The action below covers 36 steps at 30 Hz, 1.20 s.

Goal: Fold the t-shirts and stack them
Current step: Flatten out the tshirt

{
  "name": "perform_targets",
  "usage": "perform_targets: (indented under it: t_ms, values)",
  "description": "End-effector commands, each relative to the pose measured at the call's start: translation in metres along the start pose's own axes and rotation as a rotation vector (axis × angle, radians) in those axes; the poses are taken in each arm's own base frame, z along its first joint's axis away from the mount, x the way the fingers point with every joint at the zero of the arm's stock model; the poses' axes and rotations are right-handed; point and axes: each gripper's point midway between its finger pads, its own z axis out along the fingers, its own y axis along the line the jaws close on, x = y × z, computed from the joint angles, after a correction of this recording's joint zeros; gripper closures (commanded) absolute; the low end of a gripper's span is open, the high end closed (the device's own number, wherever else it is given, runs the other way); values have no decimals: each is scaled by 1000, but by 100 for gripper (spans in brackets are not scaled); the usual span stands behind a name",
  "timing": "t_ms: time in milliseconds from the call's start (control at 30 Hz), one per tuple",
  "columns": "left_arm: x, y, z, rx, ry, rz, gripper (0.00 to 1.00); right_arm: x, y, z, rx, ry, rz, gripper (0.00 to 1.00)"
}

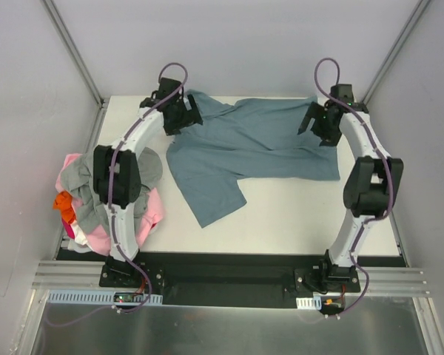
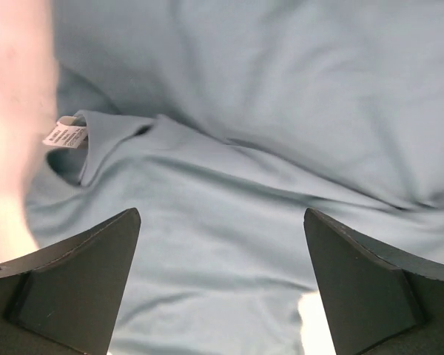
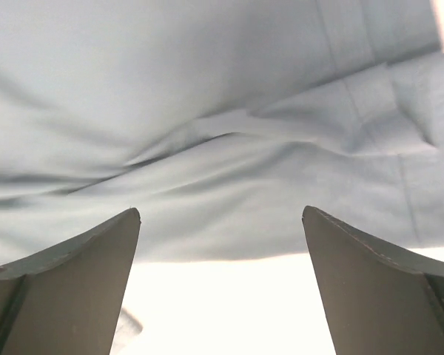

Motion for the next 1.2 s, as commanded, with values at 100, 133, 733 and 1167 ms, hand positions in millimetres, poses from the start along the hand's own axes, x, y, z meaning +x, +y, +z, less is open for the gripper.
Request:
perform_targets:
  t_ms: [100, 133, 733, 1167]
  values:
    - [-86, -80, -88, 196, -277, 109, 4, -81, 67, -97, -281, -326, -77, 4]
    - [-89, -88, -81, 224, -268, 97, 4, -87, 74, -91, -311, -323, -60, 4]
    - [-66, -46, 72, 100, -193, -238, 5, -87, 63, 84, -280, -121, 253, 4]
    - [-57, -11, 137, 61, -133, -444, 5, -80, 56, 136, -256, -55, 385, 4]
